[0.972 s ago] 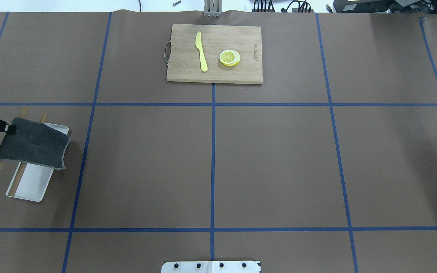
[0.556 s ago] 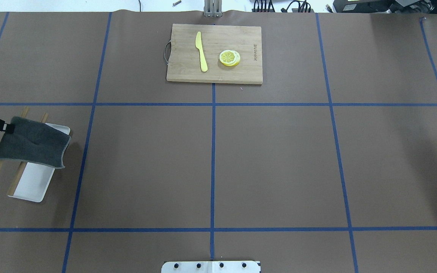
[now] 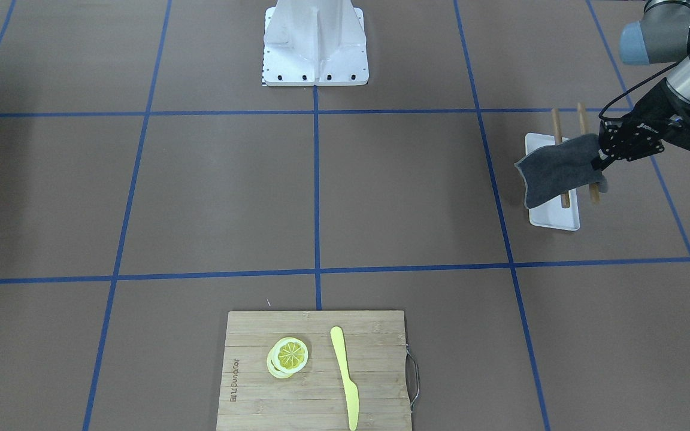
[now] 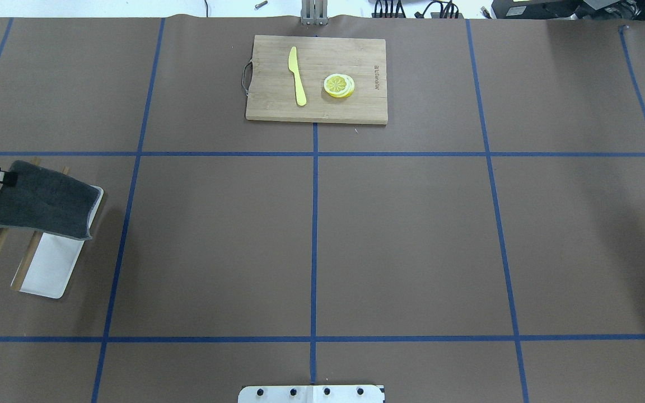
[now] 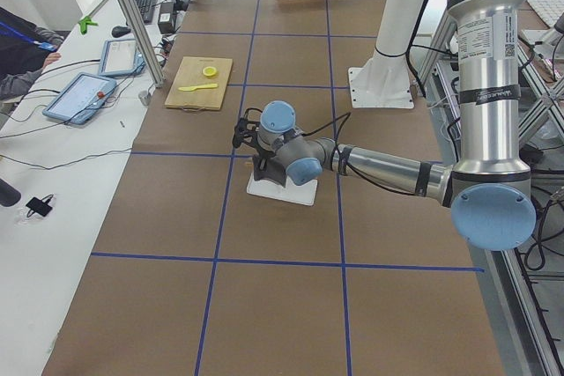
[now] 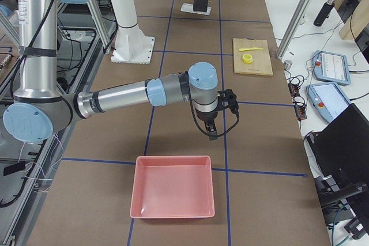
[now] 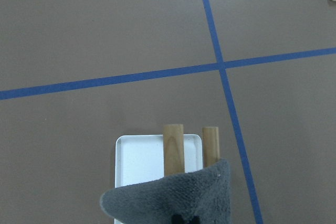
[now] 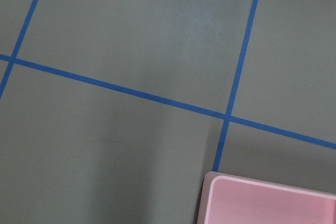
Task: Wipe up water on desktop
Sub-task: 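Lift the grey towel with the left gripper while the right arm reaches in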
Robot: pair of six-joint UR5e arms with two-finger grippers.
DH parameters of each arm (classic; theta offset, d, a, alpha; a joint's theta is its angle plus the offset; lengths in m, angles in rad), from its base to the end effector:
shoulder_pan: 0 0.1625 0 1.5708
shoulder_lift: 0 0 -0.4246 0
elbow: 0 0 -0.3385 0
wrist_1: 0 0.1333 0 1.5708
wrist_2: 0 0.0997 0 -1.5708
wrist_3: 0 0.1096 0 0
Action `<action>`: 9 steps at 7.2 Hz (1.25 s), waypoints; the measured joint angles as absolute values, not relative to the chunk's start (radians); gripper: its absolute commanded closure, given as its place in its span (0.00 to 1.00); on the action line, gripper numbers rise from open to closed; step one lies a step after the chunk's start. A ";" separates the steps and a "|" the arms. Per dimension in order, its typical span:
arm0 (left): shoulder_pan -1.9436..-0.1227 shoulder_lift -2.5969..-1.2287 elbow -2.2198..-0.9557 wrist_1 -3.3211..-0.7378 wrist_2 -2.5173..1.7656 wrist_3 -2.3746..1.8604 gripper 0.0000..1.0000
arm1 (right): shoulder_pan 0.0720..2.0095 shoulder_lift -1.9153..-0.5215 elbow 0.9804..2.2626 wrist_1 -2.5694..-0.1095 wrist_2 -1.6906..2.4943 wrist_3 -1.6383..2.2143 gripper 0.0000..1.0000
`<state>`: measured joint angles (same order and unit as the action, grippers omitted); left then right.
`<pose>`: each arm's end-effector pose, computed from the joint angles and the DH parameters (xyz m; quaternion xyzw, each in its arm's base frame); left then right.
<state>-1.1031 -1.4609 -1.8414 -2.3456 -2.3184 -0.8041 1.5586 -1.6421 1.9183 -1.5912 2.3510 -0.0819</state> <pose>0.1330 -0.3937 0.4978 0.1441 0.5115 0.0232 0.8468 0.0512 -0.4122 0.5439 0.1310 -0.3728 -0.0916 0.9140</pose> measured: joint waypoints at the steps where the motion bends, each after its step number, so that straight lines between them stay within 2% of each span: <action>1: -1.111 -1.480 -1.858 -2.345 -2.316 -0.904 1.00 | 1.550 -1.636 1.935 -1.572 2.352 -0.079 0.00; 5: -1.110 -1.660 -1.884 -2.348 -2.279 -1.442 1.00 | 1.374 -1.591 1.946 -1.222 2.343 0.089 0.00; 9: -1.079 -1.851 -1.891 -2.346 -2.220 -1.873 1.00 | 1.106 -1.357 1.949 -1.140 2.270 0.196 0.00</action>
